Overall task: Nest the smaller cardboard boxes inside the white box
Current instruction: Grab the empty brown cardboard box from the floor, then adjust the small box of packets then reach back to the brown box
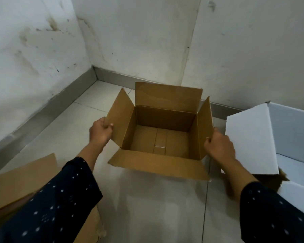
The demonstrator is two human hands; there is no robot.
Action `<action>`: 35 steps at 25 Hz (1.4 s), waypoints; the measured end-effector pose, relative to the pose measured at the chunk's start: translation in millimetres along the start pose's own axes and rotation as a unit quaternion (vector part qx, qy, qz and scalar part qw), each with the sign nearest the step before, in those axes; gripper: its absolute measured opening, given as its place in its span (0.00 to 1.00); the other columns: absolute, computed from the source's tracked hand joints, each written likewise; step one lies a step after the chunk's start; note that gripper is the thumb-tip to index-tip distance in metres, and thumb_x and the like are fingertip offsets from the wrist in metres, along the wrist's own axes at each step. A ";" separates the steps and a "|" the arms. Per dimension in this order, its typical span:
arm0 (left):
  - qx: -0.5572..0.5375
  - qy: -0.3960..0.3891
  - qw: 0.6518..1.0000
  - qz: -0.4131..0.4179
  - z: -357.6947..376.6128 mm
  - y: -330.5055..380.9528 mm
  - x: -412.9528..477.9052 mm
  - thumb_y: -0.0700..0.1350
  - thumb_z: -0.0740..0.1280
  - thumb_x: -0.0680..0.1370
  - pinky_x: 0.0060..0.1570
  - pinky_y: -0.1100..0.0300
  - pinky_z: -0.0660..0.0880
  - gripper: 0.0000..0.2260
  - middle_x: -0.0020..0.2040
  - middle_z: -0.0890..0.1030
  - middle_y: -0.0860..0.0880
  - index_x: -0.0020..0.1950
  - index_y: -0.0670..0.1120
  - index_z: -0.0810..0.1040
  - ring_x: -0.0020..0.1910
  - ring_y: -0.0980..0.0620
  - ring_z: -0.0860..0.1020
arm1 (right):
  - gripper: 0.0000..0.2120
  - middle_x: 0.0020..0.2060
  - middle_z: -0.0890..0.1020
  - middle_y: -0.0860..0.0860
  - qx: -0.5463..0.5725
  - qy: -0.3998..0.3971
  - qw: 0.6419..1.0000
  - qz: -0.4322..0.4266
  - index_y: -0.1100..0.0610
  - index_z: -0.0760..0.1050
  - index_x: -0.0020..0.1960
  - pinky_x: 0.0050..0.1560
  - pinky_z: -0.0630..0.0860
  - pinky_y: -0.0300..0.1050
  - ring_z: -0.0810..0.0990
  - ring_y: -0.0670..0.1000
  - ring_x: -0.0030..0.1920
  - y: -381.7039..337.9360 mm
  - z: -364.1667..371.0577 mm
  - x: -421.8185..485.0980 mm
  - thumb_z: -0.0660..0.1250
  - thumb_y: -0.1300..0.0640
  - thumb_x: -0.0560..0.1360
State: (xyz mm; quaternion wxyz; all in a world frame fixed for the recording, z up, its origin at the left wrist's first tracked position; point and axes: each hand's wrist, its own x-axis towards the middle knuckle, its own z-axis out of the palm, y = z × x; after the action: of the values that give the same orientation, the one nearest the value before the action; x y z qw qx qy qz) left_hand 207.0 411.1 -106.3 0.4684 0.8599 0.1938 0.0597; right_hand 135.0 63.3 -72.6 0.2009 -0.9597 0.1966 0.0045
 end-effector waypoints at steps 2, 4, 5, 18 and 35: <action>0.075 -0.020 0.995 0.058 22.4 24.0 2.4 0.43 0.60 0.80 0.46 0.54 0.75 0.11 0.54 0.80 0.45 0.61 0.46 0.75 0.49 0.45 0.78 | 0.15 0.49 0.79 0.58 0.000 0.000 1.000 0.012 0.60 0.68 0.65 0.42 0.73 0.45 0.77 0.55 0.41 1.6 -2.9 17.9 0.61 0.56 0.79; 0.117 -0.040 0.989 0.077 40.8 41.1 3.7 0.41 0.58 0.81 0.45 0.55 0.75 0.15 0.58 0.79 0.42 0.67 0.45 0.72 0.50 0.45 0.79 | 0.14 0.46 0.77 0.56 0.013 -0.001 0.999 0.029 0.59 0.70 0.63 0.41 0.72 0.45 0.76 0.54 0.40 6.2 -3.2 25.9 0.61 0.55 0.79; 0.122 -0.053 0.988 0.075 47.2 47.3 3.1 0.40 0.58 0.81 0.45 0.55 0.76 0.16 0.60 0.78 0.42 0.69 0.45 0.70 0.50 0.44 0.79 | 0.14 0.44 0.76 0.54 0.016 -0.007 0.999 0.037 0.59 0.70 0.62 0.41 0.72 0.45 0.76 0.53 0.40 9.0 -3.1 27.1 0.61 0.54 0.79; 0.075 0.042 0.996 0.029 -112.3 -19.6 -45.5 0.54 0.64 0.76 0.57 0.53 0.69 0.22 0.67 0.74 0.46 0.69 0.48 0.67 0.63 0.44 0.73 | 0.25 0.58 0.75 0.49 0.130 0.050 0.953 -0.271 0.49 0.65 0.69 0.47 0.75 0.44 0.75 0.48 0.55 -123.5 -3.1 -61.6 0.67 0.50 0.74; 0.184 0.113 0.955 -0.204 -297.2 -240.2 -155.9 0.41 0.66 0.75 0.45 0.52 0.68 0.15 0.58 0.78 0.36 0.61 0.41 0.74 0.54 0.36 0.76 | 0.08 0.40 0.82 0.55 0.106 -0.361 0.921 -0.102 0.56 0.75 0.49 0.35 0.83 0.47 0.85 0.54 0.34 -186.1 179.1 -212.7 0.68 0.60 0.70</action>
State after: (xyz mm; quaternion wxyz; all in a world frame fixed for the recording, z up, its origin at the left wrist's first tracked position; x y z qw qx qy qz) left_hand -87.2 699.7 -128.5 0.2795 0.8610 0.4243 0.0230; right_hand 22.0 369.3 -147.2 0.3585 -0.8807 0.0112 0.3093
